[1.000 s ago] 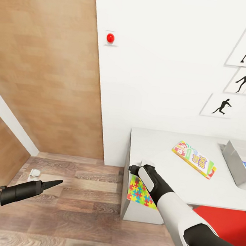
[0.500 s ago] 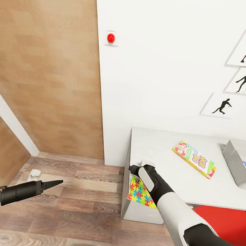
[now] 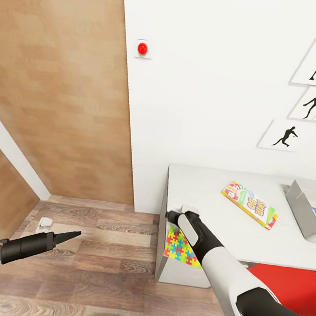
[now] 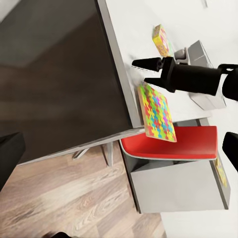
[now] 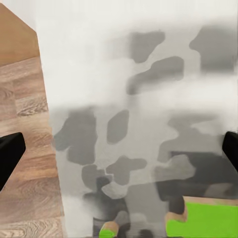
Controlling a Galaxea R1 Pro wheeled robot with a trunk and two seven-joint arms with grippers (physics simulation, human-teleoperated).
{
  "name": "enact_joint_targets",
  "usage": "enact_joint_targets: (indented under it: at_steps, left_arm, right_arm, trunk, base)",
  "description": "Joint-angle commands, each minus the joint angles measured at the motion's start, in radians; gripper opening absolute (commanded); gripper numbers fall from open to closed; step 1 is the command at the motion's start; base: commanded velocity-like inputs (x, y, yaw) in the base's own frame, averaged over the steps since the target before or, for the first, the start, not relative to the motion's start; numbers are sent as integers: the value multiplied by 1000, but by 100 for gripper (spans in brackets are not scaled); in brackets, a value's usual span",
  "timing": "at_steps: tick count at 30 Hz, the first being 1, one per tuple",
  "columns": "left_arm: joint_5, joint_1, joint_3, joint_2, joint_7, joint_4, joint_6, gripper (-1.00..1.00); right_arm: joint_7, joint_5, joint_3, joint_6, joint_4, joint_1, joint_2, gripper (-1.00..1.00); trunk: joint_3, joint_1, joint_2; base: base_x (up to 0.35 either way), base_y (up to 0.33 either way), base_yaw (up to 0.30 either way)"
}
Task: Put all the toys in the child's room - the three board games (two on the bed and one on the table), the two jigsaw puzzles on the table, and the tennis ball on the table - inside the toy box on the table in the child's room.
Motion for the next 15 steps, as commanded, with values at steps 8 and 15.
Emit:
enact_joint_targets:
  at_steps: [8,15]
  left_arm:
    - [1,-1,-1,0,-2,0,8,100]
    - [1,-1,-2,-1,-2,0,8,100]
  right_arm:
    - [-11,-9,6,0,-100,25,-8,100]
    - [-13,-10,5,4,-259,97,-40,100]
  trunk:
    - [-2,1,-2]
    - [-1,1,-2]
  base:
    - [0,0,0]
    - [0,0,-12]
